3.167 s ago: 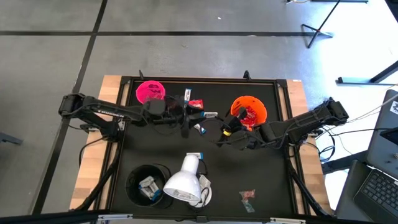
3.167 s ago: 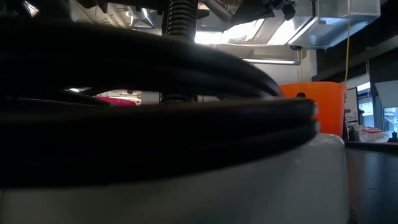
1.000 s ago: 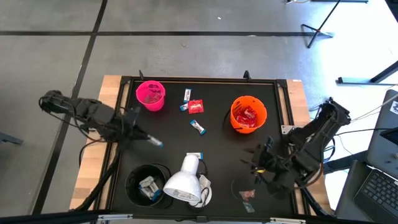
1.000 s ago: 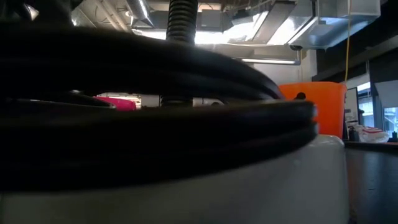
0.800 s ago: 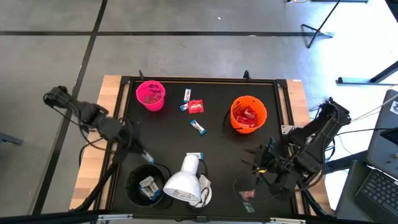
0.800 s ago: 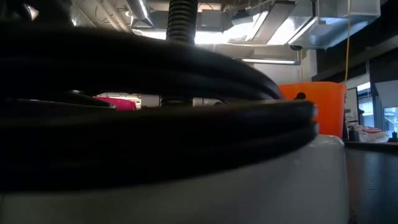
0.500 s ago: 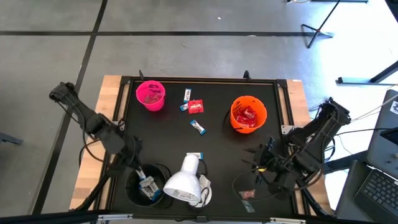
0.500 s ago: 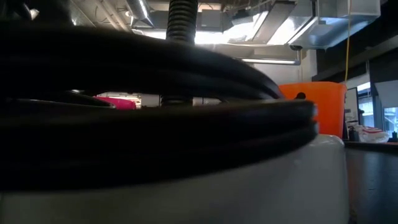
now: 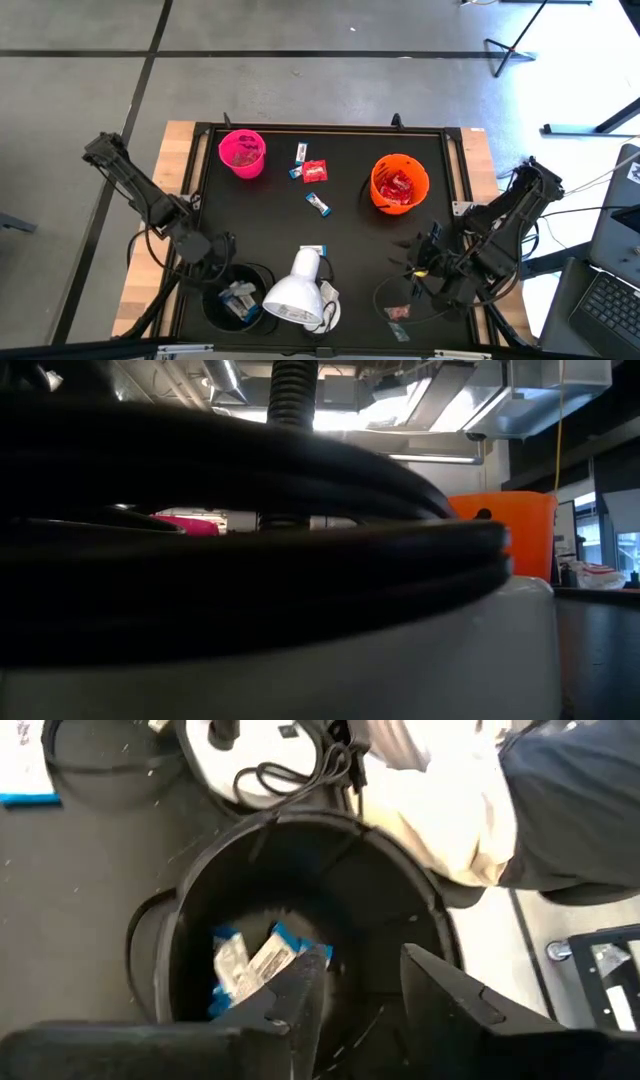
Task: Sort candy
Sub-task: Put the green gummy into the pink bucket
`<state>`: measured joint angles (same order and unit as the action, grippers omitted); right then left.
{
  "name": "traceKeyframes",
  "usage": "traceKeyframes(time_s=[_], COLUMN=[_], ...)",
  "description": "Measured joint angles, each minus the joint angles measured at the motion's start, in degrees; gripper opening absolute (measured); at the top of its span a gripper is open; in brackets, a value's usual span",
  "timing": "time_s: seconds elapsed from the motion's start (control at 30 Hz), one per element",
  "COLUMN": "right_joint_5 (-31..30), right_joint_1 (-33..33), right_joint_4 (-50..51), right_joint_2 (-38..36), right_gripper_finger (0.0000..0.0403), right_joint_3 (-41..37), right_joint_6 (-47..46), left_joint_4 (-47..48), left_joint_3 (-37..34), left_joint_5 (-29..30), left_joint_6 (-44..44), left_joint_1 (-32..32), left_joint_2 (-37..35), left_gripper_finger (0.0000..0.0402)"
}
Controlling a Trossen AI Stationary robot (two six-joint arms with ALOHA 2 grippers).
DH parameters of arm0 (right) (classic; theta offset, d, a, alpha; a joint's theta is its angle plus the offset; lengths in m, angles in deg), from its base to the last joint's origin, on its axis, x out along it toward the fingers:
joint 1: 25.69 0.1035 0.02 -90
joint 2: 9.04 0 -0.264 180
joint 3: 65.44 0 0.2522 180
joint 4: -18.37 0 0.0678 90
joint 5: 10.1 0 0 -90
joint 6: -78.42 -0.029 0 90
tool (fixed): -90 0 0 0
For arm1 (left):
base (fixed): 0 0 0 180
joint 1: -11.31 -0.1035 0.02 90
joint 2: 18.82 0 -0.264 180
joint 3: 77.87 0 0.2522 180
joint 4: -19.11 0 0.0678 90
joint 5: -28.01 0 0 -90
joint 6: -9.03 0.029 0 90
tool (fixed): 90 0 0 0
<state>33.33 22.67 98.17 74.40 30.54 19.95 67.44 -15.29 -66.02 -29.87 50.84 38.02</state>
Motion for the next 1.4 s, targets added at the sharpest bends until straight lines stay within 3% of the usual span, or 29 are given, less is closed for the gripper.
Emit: traceKeyframes(time_s=[0.27, 0.7, 1.03, 1.4], right_joint_5=[0.72, 0.75, 0.52, 2.65], right_joint_1=[0.00, 0.00, 0.00, 0.00], right_joint_4=[-0.02, -0.07, -0.53, -6.52], right_joint_2=[0.00, 0.00, 0.00, 0.02], right_gripper_finger=[0.0184, 0.0184, 0.0184, 0.0184], right_joint_3=[0.00, 0.00, -1.31, -8.04], right_joint_6=[-0.22, -0.22, -0.20, -0.42], left_joint_4=[-2.29, -1.06, 2.73, 0.32], left_joint_3=[0.02, 0.02, 0.04, -0.64], left_joint_5=[1.83, 16.47, 26.42, 27.34], left_joint_6=[1.37, 14.56, 21.46, 25.71], left_joint_1=[-0.03, -0.05, -4.25, -10.05], left_joint_2=[-2.37, -7.42, -15.47, -18.34], left_gripper_finger=[0.0126, 0.0126, 0.0126, 0.0126])
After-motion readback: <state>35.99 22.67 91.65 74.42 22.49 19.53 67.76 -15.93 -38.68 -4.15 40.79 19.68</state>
